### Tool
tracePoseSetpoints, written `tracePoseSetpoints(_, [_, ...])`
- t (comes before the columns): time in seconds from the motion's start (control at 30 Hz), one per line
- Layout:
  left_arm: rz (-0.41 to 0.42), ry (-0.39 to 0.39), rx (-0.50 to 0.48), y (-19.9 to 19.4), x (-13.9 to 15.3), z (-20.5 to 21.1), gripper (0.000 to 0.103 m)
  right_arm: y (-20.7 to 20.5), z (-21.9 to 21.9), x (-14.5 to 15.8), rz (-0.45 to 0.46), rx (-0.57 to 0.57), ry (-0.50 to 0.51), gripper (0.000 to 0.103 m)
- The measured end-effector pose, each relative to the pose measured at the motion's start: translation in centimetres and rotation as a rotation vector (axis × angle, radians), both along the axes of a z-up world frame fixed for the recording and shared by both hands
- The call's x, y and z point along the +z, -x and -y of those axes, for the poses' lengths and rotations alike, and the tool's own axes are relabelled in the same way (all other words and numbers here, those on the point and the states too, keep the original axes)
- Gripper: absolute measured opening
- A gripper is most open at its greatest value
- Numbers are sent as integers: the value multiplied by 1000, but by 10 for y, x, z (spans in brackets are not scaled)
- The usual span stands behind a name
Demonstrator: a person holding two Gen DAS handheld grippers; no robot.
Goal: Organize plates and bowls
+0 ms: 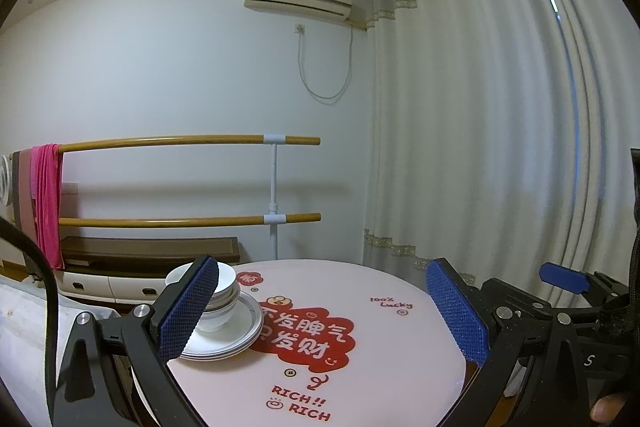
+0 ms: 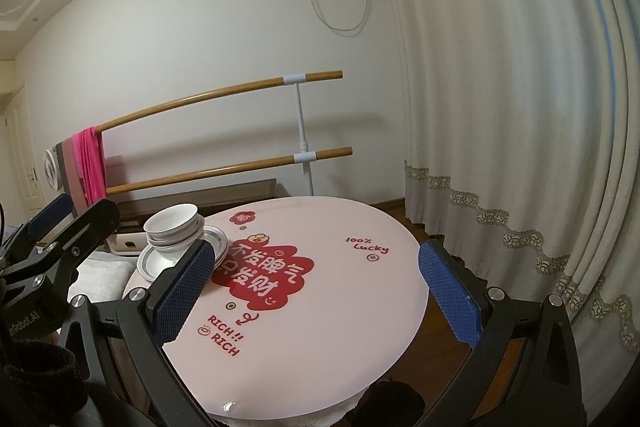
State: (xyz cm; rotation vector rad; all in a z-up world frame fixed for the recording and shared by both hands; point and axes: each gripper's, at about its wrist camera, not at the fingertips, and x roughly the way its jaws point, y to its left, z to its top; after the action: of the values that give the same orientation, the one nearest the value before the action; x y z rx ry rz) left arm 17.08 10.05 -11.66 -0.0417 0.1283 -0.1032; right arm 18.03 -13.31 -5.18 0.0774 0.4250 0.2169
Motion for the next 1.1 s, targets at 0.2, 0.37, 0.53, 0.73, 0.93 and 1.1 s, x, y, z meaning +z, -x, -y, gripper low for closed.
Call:
tracePoseSetpoints(0.2, [10,1,25,0,-4,-1,102,-2,-1,0,1,6,0,103])
tracePoseSetpoints(0.37, [4,4,25,-3,-5,0,102,-2,-1,-1,0,7,-1,103])
tracePoseSetpoints(0.53, [9,4,25,-3,-6,0,102,-2,-1,-1,0,4,0,103])
tracePoseSetpoints(0.73, [14,1,24,-4,-8,-1,102,-1,-2,-3,-4,3,0,103])
tracePoseSetpoints(0.93, [10,0,20,-5,-9,0,102,-2,-1,-5,-14,2,-3,103])
tracePoseSetpoints(1.1, [10,0,19,-5,-8,-1,102,-2,0,-6,-15,0,-4,103])
